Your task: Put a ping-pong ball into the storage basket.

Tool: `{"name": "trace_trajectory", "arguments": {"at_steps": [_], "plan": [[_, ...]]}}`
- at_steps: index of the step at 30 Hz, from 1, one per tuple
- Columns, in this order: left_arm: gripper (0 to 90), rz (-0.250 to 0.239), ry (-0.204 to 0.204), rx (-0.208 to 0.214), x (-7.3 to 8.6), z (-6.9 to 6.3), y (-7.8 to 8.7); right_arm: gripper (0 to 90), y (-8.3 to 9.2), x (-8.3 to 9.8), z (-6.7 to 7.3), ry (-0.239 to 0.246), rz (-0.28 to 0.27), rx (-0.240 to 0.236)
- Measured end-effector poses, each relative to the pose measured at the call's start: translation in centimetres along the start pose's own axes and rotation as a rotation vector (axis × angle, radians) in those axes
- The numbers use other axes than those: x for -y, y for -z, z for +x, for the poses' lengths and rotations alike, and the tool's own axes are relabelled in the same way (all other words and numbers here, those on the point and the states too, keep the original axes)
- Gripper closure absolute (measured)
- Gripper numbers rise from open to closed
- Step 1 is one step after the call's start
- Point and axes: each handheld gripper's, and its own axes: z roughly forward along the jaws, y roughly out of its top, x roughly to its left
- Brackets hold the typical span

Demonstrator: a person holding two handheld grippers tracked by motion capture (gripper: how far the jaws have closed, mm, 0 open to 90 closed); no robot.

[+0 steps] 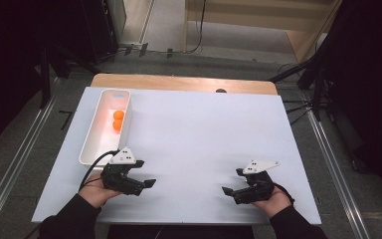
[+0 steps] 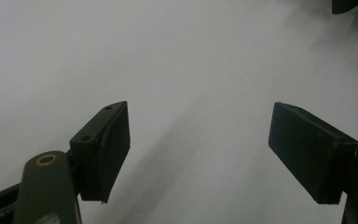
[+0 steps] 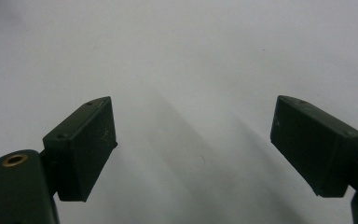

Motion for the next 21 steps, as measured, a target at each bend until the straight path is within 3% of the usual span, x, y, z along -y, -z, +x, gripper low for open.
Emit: {"name": "trace_trajectory", "arguments": {"at_steps": [21], "plan": [[21.5,0.069,-0.005,0.011,1.6,-0.1,0.0,12.7,0.3,0.2,0.0,-0.001,-0.005,0.007]]}}
